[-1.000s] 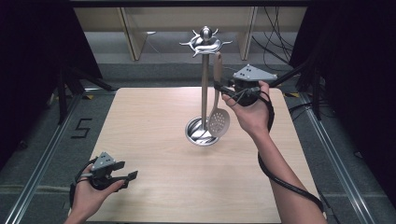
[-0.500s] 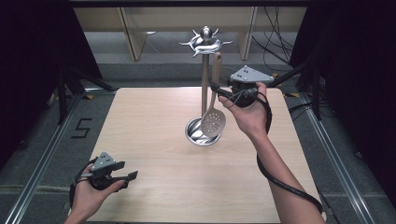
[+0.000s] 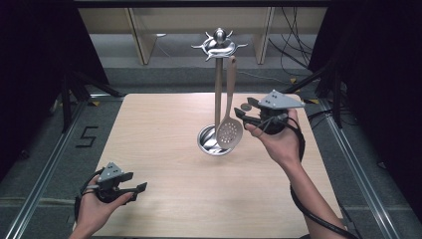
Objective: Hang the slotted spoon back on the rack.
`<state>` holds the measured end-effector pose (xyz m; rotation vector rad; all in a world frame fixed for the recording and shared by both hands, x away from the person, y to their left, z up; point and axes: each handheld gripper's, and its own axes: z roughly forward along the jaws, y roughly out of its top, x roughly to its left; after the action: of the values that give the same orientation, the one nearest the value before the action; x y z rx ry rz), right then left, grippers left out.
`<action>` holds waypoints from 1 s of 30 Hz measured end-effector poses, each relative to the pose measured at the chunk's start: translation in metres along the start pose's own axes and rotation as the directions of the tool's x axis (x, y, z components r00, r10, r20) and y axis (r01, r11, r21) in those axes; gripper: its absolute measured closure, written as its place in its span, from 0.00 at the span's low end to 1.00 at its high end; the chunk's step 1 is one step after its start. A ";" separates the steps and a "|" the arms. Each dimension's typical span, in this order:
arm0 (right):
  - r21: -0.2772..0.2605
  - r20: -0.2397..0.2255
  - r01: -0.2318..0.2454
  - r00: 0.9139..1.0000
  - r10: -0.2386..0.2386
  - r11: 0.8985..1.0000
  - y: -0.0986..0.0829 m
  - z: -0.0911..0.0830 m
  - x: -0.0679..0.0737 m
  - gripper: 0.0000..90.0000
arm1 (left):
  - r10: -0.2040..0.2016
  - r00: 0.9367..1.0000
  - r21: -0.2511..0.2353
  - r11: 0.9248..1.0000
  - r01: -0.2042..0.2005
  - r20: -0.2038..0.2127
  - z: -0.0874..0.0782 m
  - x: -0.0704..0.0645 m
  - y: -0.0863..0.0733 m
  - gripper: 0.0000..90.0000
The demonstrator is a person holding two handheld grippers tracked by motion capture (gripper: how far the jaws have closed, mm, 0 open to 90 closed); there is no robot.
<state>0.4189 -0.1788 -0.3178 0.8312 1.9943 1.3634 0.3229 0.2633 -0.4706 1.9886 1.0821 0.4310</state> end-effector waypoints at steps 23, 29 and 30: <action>0.202 0.002 -0.082 0.997 0.084 0.976 -0.127 -0.045 0.012 0.50 | 0.014 1.000 0.019 1.000 -0.014 -0.001 0.000 0.000 0.000 0.35; 0.213 0.021 -0.112 0.994 0.110 0.971 -0.143 -0.049 0.009 0.51 | 0.031 0.999 0.028 0.999 -0.032 0.012 0.000 0.001 0.000 0.35; 0.200 0.022 -0.109 0.994 0.107 0.974 -0.144 -0.048 0.006 0.50 | 0.042 0.999 0.029 0.999 -0.042 0.015 0.000 0.002 0.001 0.35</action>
<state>0.3540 -0.2433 -0.4398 1.0498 2.1306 1.2256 0.3241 0.2644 -0.4700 2.0402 1.0451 0.4249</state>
